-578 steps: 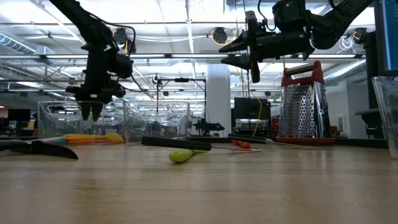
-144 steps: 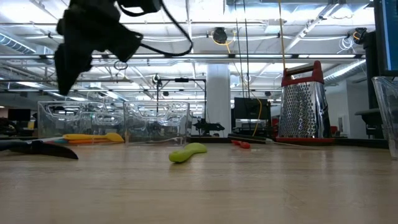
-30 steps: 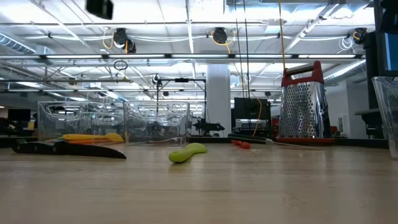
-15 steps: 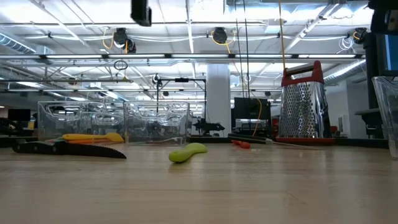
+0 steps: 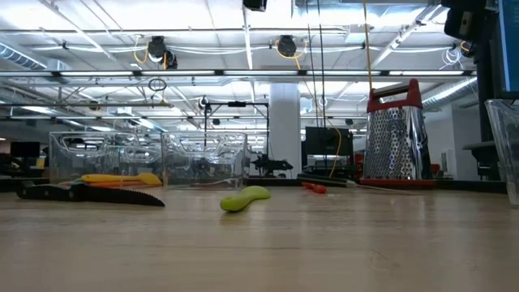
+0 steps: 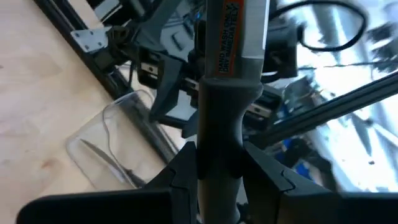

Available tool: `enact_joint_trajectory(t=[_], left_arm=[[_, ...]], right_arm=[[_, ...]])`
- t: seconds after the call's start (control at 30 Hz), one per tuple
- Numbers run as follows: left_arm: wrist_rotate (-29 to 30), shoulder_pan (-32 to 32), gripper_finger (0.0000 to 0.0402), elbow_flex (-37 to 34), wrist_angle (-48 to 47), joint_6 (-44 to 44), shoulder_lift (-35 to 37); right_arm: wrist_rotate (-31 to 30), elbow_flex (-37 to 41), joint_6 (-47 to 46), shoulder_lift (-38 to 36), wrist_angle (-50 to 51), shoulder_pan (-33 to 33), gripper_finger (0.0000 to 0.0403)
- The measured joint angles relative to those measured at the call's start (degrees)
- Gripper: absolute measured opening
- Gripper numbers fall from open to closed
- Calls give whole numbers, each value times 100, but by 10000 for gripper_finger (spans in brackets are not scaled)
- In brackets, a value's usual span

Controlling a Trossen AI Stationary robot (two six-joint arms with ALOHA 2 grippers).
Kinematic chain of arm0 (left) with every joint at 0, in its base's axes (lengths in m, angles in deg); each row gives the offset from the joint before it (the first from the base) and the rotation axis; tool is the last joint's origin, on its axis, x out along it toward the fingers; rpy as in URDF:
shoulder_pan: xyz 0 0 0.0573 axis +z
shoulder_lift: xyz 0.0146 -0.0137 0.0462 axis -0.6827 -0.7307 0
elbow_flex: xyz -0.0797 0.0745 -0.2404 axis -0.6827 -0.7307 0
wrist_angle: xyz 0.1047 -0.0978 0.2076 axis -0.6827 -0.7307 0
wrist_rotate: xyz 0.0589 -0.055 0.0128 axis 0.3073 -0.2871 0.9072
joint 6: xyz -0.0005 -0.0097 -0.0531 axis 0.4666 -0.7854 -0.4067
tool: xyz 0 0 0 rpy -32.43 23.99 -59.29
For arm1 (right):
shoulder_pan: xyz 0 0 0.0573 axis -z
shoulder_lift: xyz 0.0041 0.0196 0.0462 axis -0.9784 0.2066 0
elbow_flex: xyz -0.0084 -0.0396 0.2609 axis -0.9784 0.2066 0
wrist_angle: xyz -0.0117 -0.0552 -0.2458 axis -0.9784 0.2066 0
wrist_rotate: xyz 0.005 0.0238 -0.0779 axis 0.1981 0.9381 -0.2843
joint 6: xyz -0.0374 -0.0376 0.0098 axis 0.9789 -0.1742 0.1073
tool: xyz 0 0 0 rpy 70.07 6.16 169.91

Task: Pick & Place Kitchen Items
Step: Put the knife into the bottom transparent bin

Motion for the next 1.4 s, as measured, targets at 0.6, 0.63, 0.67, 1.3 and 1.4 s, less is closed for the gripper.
enact_joint_trajectory(t=[0.6,0.63,0.67,1.3,1.4], left_arm=[[174,320,83,526,-806,153,-267],[233,320,83,535,-746,113,-317],[267,320,83,537,-767,99,-328],[195,526,83,526,-678,170,-505],[143,553,83,526,-663,187,-505]], right_arm=[[605,0,290,1,-478,501,155],[610,0,367,2,-512,540,155],[612,0,460,4,-573,575,155],[1341,-2,1056,311,-756,1305,172],[1432,-2,1066,431,-999,1423,191]])
